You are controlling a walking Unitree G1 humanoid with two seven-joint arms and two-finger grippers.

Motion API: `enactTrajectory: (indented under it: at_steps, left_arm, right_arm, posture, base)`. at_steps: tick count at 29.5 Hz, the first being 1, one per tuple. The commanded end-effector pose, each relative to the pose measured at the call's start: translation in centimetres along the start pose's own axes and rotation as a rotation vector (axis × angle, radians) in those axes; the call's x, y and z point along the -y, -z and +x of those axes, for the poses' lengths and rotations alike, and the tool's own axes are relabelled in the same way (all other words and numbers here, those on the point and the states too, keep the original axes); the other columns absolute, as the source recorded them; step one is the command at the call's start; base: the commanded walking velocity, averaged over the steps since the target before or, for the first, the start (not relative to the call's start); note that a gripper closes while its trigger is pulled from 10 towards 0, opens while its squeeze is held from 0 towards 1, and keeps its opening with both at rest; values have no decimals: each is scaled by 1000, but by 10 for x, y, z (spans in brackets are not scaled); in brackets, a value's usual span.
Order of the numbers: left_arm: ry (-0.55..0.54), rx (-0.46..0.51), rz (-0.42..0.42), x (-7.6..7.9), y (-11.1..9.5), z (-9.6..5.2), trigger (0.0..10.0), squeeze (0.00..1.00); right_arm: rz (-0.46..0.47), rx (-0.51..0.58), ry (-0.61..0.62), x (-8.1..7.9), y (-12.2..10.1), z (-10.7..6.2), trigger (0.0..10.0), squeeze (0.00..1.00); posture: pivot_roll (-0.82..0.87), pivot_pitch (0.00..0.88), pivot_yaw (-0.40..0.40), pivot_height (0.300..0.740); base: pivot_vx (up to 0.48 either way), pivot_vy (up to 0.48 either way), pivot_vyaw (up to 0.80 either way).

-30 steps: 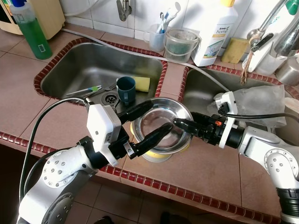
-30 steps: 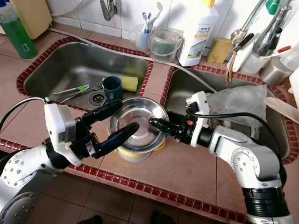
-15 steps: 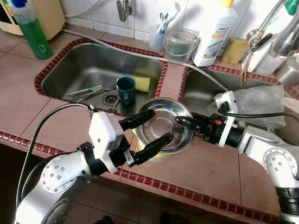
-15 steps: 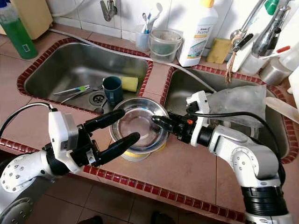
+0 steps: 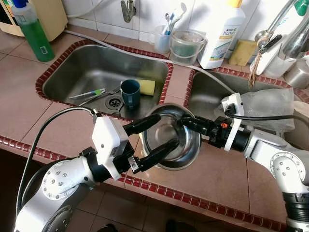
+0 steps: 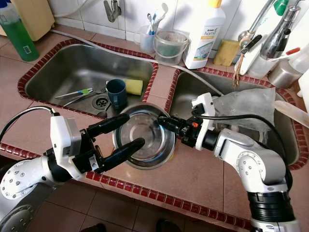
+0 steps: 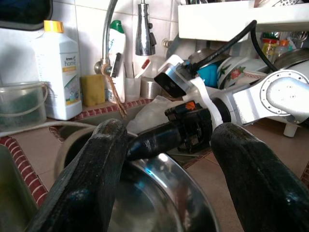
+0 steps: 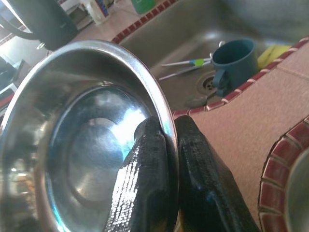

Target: Kitchen organization

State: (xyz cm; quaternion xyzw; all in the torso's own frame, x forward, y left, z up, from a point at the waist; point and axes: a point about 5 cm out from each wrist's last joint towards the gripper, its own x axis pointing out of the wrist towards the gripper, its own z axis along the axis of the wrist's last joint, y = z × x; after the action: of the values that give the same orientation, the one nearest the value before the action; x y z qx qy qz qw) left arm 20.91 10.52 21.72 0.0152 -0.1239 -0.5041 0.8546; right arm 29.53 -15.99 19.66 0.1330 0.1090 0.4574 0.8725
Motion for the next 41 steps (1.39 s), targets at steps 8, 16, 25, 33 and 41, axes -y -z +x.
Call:
enactTrajectory:
  at_steps: [8, 16, 25, 33, 41]
  left_arm:
    - [23, 15, 11, 4, -6, 1, 10000, 0]
    - [14, 32, 11, 2, -8, 3, 10000, 0]
    - [-36, 77, 3, -13, -13, 5, 10000, 0]
    - [-139, 103, 78, -39, -22, 5, 10000, 0]
    - [-170, 167, 64, -49, -33, 5, 10000, 0]
  right_arm:
    - [22, 37, 20, 4, -7, -3, 0, 0]
    - [44, 145, -5, 4, -22, -2, 0, 0]
    - [33, 254, -55, -1, -36, 1, 0, 0]
    - [-59, 377, 10, 0, -52, 3, 10000, 0]
    - [-63, 439, 87, 7, -55, 6, 10000, 0]
  posture:
    - [-100, 204, -57, 740]
    - [-92, 184, -57, 740]
    - [-90, 140, -54, 740]
    - [-95, 109, -45, 740]
    - [-91, 112, -42, 740]
  base:
    - [0, 0, 0]
    - [0, 0, 0]
    - [0, 0, 0]
    - [0, 0, 0]
    - [0, 0, 0]
